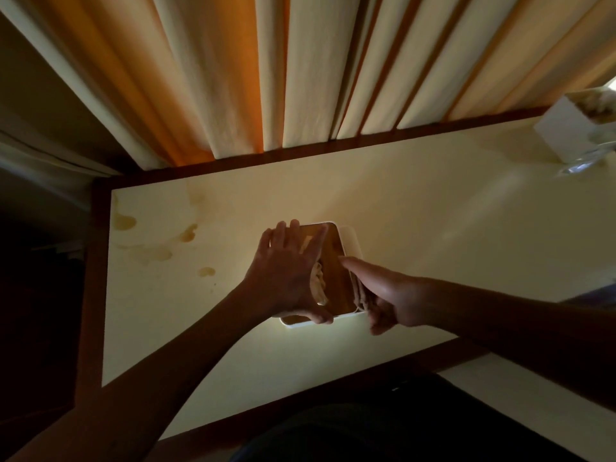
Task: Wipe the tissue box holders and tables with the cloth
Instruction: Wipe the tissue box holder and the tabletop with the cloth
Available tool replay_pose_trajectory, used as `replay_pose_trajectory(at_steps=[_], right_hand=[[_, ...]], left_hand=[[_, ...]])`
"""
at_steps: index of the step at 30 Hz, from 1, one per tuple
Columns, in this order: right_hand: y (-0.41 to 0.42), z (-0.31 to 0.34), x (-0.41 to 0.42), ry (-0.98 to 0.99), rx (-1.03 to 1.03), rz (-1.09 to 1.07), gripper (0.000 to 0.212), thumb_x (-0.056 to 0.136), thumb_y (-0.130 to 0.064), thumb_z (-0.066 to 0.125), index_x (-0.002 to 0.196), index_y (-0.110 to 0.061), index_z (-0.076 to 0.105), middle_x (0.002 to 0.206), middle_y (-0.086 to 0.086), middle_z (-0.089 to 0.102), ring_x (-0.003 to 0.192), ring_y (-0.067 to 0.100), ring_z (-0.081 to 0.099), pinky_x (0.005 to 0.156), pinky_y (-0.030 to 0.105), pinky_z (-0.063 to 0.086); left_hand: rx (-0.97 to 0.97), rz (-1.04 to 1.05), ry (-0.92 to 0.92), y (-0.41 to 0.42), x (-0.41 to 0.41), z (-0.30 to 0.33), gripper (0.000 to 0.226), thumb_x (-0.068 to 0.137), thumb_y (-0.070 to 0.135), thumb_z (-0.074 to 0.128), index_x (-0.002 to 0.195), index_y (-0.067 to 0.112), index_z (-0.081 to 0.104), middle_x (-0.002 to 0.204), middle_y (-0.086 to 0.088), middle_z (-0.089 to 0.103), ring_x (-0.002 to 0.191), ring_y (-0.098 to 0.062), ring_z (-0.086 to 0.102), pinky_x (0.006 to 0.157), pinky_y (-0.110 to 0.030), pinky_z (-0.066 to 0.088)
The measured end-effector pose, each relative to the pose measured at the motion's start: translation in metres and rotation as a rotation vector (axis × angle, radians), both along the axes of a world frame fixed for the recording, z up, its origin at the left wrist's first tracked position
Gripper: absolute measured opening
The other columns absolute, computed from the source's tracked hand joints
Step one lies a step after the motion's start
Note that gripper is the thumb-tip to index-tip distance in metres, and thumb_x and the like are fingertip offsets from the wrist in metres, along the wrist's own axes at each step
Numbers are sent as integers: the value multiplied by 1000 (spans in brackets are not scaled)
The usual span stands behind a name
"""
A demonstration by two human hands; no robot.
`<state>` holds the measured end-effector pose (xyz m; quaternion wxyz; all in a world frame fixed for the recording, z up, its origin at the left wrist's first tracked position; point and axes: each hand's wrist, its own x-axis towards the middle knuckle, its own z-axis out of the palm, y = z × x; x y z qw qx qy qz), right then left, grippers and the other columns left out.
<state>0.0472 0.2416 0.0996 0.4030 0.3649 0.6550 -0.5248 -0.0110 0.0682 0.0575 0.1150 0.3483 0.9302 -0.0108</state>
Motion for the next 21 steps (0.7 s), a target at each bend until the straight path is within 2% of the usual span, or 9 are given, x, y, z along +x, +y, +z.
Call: replay_pose_trajectory(at_steps=[2, 4, 7, 11, 14, 16, 21], right_hand=[[11, 7, -2, 12, 40, 51, 66, 89, -77, 44, 94, -13, 59, 69, 4, 53, 40, 13, 46, 47, 26, 51], [17, 15, -11, 47, -2, -5, 68, 86, -79, 44, 85, -13, 59, 62, 3, 54, 40, 12, 44, 47, 24, 48], [4, 10, -14, 63, -60, -117, 63, 88, -76, 45, 86, -14, 59, 57, 2, 55, 41, 13, 45, 50, 26, 49], [-4, 1, 3, 30, -3, 9, 70, 86, -80, 42, 97, -13, 59, 69, 4, 54, 40, 14, 50, 46, 27, 51], [13, 11, 1, 16, -17, 90, 80, 84, -86, 30, 90, -11, 58, 63, 2, 52, 41, 14, 47, 45, 25, 49], [12, 12, -6, 42, -40, 39, 82, 84, -87, 27, 93, -11, 58, 61, 2, 53, 42, 14, 46, 46, 25, 49], [-17, 0, 0, 54, 35, -15, 71, 86, -81, 41, 101, -14, 60, 75, 5, 58, 42, 16, 54, 48, 28, 53]], left_hand=[[16, 1, -19, -1, 0, -1, 147, 46, 96, 55, 153, 24, -15, 160, -23, 8, 146, -43, 9, 118, -52, 11], [31, -1, -20, -3, 0, -1, 146, 47, 97, 54, 153, 23, -14, 160, -22, 9, 145, -41, 10, 118, -51, 10], [45, -10, -8, -3, -1, -2, 144, 47, 97, 53, 154, 24, -11, 159, -21, 11, 144, -40, 12, 117, -51, 12], [21, -11, -1, -2, -1, 0, 146, 46, 96, 55, 152, 23, -13, 159, -23, 9, 145, -42, 10, 117, -52, 13], [23, -28, 9, -2, -1, 1, 145, 47, 96, 57, 153, 22, -9, 157, -22, 13, 143, -41, 15, 116, -52, 16], [28, -35, 24, -3, -1, 2, 144, 47, 96, 57, 154, 22, -8, 156, -22, 15, 141, -41, 18, 115, -51, 17], [34, -17, 11, -2, 0, 2, 146, 47, 94, 59, 154, 22, -9, 157, -23, 15, 143, -42, 16, 116, -52, 16]])
